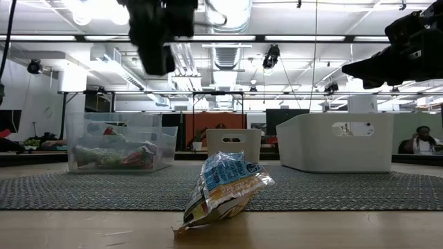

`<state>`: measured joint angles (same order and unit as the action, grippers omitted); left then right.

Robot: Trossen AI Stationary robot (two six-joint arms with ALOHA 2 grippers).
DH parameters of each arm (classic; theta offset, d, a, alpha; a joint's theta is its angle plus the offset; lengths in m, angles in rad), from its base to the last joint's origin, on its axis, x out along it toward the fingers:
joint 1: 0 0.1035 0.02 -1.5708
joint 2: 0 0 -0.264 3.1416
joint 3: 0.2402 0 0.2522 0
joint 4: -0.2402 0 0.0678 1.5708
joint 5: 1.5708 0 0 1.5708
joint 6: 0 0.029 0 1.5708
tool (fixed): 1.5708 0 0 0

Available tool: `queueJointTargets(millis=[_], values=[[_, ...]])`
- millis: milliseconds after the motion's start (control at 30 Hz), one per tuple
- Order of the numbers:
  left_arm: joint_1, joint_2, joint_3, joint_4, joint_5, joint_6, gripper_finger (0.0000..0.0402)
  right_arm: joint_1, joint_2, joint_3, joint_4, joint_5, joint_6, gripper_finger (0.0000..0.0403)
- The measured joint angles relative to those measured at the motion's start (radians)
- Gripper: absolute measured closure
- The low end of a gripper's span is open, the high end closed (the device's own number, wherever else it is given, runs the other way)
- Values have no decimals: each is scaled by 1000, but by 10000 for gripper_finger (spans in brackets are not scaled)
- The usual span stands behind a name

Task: Pick and place Granola Bars by type
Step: Put the yellow granola bar into the white bin

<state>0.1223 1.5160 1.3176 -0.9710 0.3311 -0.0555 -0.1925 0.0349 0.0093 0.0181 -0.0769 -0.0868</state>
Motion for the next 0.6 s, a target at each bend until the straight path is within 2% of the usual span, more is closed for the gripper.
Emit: queueJointTargets(millis=[233, 600], values=[[-87, 4, 90, 112, 27, 32, 401, 0, 0, 0, 0, 0, 1, 394], [-218, 6, 152, 246, 28, 61, 401, 0, 0, 0, 0, 0, 2, 394]])
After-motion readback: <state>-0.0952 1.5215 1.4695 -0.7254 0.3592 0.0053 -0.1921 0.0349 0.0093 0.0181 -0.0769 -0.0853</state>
